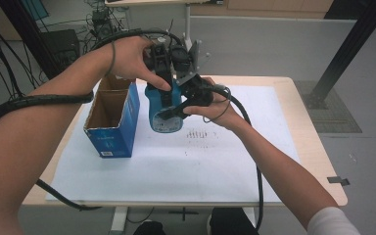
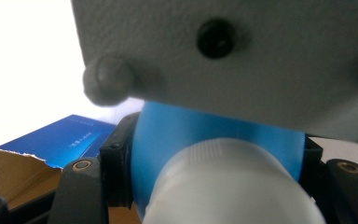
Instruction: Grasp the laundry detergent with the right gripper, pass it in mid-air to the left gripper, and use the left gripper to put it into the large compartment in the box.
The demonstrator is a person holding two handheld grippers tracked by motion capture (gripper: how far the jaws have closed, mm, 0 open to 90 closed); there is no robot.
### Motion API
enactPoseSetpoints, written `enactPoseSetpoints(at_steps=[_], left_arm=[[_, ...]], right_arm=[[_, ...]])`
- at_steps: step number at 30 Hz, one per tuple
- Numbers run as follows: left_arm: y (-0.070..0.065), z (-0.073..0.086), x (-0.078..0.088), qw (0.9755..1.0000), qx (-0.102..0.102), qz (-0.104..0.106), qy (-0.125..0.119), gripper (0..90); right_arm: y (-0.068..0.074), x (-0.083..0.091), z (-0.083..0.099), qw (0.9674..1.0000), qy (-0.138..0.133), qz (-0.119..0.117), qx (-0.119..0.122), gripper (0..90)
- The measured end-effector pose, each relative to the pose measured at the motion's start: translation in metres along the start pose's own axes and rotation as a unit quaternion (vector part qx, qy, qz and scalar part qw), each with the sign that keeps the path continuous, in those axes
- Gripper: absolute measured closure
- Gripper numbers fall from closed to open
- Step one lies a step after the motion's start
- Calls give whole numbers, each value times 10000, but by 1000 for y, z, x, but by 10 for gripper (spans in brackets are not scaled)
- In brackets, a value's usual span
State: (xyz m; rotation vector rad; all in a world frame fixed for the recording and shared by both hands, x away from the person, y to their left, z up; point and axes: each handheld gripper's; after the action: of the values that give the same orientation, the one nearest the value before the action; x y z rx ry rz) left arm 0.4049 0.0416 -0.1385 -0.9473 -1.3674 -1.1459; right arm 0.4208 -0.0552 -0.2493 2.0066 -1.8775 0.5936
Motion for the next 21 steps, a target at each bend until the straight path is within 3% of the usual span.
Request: enactPoseSetpoints(at_steps=[21], left_arm=[[0,-3,-1,10000,-18,-49,5,367]], right_arm=[[-1,1,1,10000,20,18,-25,432]])
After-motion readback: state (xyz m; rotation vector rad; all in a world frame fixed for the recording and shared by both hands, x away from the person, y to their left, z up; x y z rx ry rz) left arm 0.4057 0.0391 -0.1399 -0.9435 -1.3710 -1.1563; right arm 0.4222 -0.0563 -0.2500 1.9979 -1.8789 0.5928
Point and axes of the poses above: each handheld gripper's, and its own axes: x roughly backward along the jaws, z roughly out of its underside, y roughly to its left, and after that the axes turned 2 degrees about -z, right-handed
